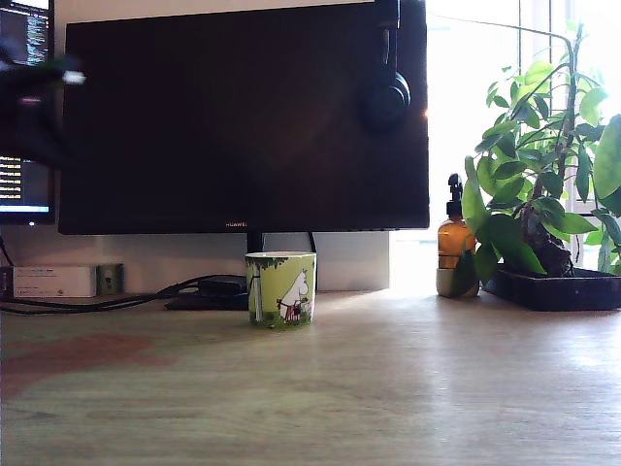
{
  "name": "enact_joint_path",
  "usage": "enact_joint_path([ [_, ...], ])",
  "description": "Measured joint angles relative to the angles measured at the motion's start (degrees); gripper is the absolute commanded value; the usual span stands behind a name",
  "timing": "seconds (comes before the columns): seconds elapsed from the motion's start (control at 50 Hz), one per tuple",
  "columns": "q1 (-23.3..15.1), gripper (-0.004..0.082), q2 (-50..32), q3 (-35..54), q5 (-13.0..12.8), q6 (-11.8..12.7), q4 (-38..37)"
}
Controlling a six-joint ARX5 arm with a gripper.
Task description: Pick up the coffee capsules from the table one by one and drop them inside the nearest coffee cup
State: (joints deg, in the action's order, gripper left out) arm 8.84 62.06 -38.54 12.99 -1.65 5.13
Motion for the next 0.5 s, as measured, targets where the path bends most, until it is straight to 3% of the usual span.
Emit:
enact_joint_path([
  [0.26,-1.9,-0.0020,-16.2,9.7,0.0,1.3,-0.8],
  [0.3,-1.9,-0.0020,-18.7,10.4,0.0,3.2,-0.8],
  [0.5,-1.9,-0.0020,-29.8,12.2,0.4,3.8,2.0],
])
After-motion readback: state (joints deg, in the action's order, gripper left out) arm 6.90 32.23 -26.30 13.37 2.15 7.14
